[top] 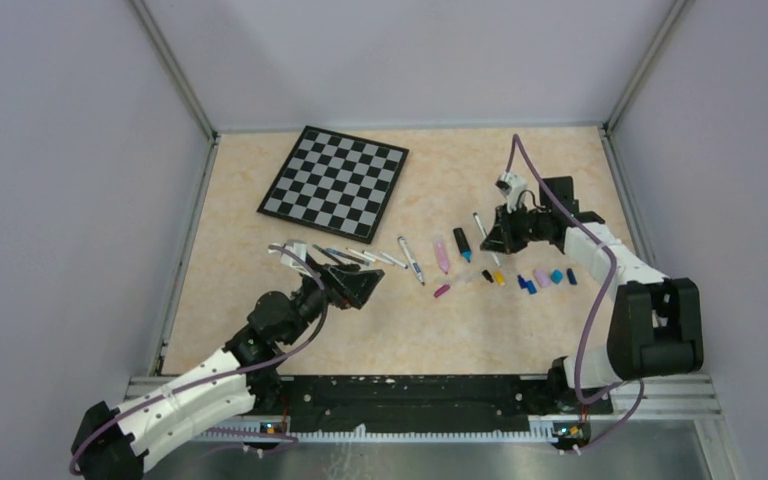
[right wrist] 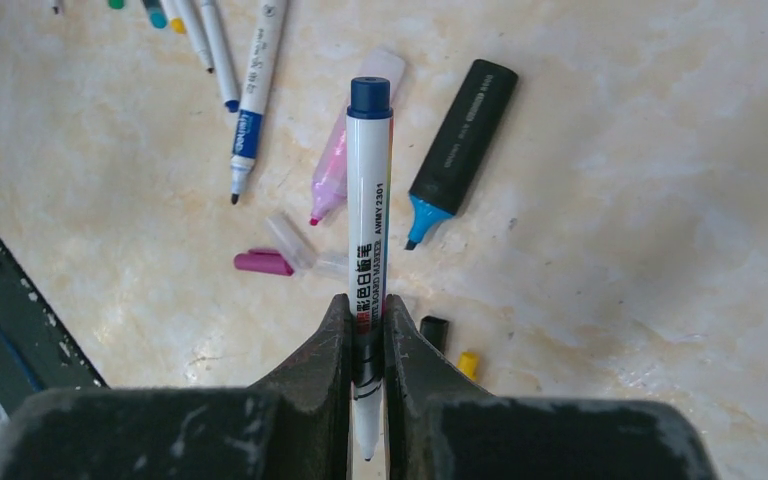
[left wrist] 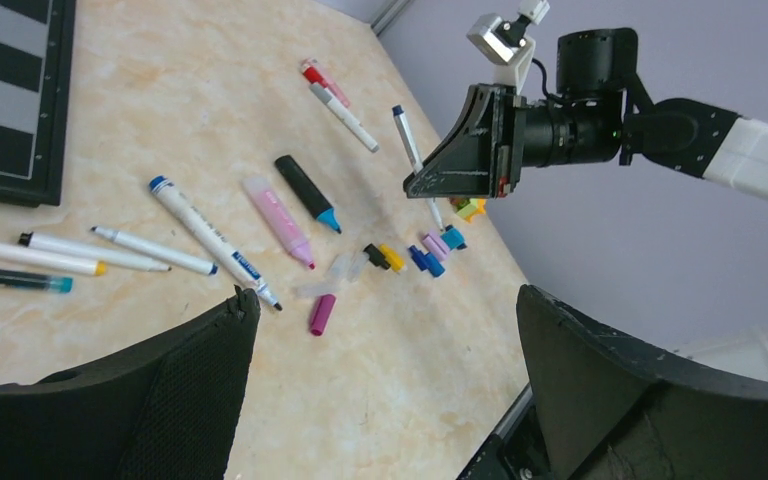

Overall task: Open the pen caps
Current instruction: Place the pen at the center of the board.

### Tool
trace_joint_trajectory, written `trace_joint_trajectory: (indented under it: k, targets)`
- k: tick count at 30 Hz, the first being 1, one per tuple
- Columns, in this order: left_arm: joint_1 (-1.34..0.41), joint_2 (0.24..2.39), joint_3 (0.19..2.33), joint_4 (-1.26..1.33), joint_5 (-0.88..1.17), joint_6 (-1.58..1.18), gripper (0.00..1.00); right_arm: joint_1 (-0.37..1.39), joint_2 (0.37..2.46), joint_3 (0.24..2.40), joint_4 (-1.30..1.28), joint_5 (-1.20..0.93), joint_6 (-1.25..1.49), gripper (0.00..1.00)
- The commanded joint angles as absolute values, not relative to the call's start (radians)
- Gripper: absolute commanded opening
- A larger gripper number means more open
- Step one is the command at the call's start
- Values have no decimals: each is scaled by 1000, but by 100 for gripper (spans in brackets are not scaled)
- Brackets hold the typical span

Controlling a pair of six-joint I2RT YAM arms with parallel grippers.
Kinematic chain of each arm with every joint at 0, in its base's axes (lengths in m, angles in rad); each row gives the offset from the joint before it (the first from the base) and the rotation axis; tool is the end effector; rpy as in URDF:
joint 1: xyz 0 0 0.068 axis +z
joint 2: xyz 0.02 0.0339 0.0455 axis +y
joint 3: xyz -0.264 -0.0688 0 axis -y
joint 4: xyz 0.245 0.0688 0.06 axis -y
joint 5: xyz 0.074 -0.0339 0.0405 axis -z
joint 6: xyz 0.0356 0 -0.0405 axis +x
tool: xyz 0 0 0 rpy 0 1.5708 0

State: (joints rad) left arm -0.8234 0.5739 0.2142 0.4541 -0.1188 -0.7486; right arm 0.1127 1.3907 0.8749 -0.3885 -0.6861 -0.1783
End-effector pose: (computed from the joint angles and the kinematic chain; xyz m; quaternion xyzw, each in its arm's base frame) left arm 0.1102 -0.1127 0.2371 -0.0188 0.6729 -0.4942 0.5501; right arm 0.2739 0.0537 0.2248 -0.2379 0.8646 0.3076 0.3183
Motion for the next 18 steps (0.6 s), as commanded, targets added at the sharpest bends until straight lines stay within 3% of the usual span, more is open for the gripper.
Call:
trace_joint_trajectory:
  k: [1,18]
  targets:
    - [-818,537,193,403,-161,-731,99,108,1475,977,-356,-598,-145,0]
    - [-813,552,202,371,-199,-704,99,109,1775,1143,-380,-521,-104,1]
